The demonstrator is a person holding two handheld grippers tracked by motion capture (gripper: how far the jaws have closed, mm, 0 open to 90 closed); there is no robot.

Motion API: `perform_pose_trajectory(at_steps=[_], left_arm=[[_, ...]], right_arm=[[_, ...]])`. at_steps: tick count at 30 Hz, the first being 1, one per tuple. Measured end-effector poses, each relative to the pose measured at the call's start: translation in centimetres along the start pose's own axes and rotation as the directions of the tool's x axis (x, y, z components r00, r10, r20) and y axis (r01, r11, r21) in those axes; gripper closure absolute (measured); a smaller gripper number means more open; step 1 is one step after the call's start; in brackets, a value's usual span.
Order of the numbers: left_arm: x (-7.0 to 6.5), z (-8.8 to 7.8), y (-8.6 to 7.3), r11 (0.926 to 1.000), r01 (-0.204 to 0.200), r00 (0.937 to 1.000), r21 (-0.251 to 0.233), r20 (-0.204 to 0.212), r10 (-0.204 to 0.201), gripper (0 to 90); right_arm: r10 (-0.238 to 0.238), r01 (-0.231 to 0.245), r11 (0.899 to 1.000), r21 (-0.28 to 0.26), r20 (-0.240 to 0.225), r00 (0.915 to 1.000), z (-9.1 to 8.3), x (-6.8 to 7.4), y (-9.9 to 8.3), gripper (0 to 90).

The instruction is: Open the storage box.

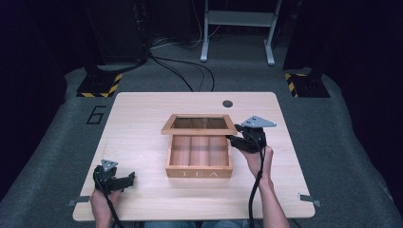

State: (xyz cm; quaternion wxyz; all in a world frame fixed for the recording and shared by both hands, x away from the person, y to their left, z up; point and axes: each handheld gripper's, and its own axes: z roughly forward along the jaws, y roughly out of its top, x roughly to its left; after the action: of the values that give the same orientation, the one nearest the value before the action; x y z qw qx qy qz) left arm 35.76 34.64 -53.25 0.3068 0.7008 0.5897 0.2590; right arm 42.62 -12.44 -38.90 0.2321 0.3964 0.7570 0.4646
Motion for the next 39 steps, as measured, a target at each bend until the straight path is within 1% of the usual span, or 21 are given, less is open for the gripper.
perform_pose_trajectory(at_steps=[2,3,5,6,9,13,14,21,22,27,28,33,34,35,36,37,39], left_arm=[[0.0,0.0,0.0,1.0,0.001,1.0,-0.001,0.0,-0.001,4.3],[0.0,0.0,0.0,1.0,0.002,1.0,0.002,0.0,-0.002,4.4],[0.0,0.0,0.0,1.0,-0.001,1.0,0.002,0.0,0.001,4.3],[0.1,-0.1,0.0,0.9999,-0.009,1.0,0.011,0.002,0.009,4.3],[0.1,-0.1,0.0,0.9999,-0.009,1.0,0.011,0.002,0.009,4.3],[0.1,-0.1,0.0,0.9999,-0.011,0.9999,0.008,0.001,0.011,4.3],[0.1,-0.1,0.0,0.9999,-0.009,1.0,0.011,0.002,0.009,4.3],[0.1,-0.1,0.0,0.9999,-0.009,1.0,0.011,0.002,0.009,4.4],[0.1,-0.1,0.0,0.9999,-0.009,1.0,0.01,0.002,0.009,4.4],[0.1,-0.1,0.0,0.9999,-0.011,0.9999,0.008,0.001,0.011,4.4],[0.0,0.0,0.0,1.0,-0.002,1.0,0.0,-0.002,0.002,4.4],[0.0,0.0,0.0,1.0,0.0,1.0,0.0,-0.001,0.0,4.4],[0.0,0.0,0.0,1.0,-0.002,1.0,-0.001,-0.002,0.002,4.4],[0.0,0.0,0.0,1.0,-0.002,1.0,0.0,-0.002,0.002,4.4],[0.0,0.0,0.0,1.0,-0.002,1.0,0.0,-0.002,0.002,4.4],[0.0,0.0,0.0,1.0,-0.003,1.0,0.0,-0.002,0.003,4.4],[0.0,0.0,0.0,1.0,-0.004,1.0,-0.001,-0.002,0.004,4.6]], right_arm=[[0.009,-0.009,1.0,0.0,-0.002,1.0,0.0,0.1,-0.4,50.3],[0.006,-0.006,1.0,-0.001,-0.001,1.0,0.0,0.1,-0.5,50.3],[0.013,-0.013,1.0,-0.001,-0.003,0.9999,0.0,0.2,-0.9,50.2],[0.019,-0.019,1.0,0.001,-0.002,0.9998,0.0,0.3,-1.0,50.2],[0.022,-0.022,1.0,0.005,-0.006,0.9997,0.0,0.4,-1.6,50.1],[0.027,-0.027,0.999,0.019,-0.011,0.9996,0.1,0.6,-2.5,50.2],[0.037,-0.037,0.999,0.02,-0.01,0.9993,0.1,0.6,-2.7,50.4],[0.059,-0.058,0.997,0.041,-0.018,0.9981,0.3,1.1,-4.5,51.0],[0.065,-0.064,0.997,0.052,-0.02,0.9977,0.3,1.1,-4.7,51.1],[0.082,-0.08,0.994,0.073,-0.028,0.9962,0.4,1.5,-6.0,51.2],[0.083,-0.081,0.994,0.078,-0.027,0.9962,0.3,1.5,-6.3,51.2],[0.109,-0.105,0.989,0.102,-0.034,0.9935,0.4,1.8,-7.6,51.4],[0.117,-0.113,0.988,0.105,-0.036,0.9925,0.4,1.9,-7.7,51.5],[0.109,-0.105,0.989,0.107,-0.035,0.9934,0.5,1.9,-7.8,51.6],[0.122,-0.118,0.987,0.106,-0.034,0.9919,0.5,2.0,-7.9,51.7],[0.12,-0.115,0.986,0.118,-0.036,0.9921,0.5,2.0,-8.0,51.7],[0.126,-0.121,0.985,0.124,-0.037,0.9913,0.6,2.1,-8.1,51.7]])
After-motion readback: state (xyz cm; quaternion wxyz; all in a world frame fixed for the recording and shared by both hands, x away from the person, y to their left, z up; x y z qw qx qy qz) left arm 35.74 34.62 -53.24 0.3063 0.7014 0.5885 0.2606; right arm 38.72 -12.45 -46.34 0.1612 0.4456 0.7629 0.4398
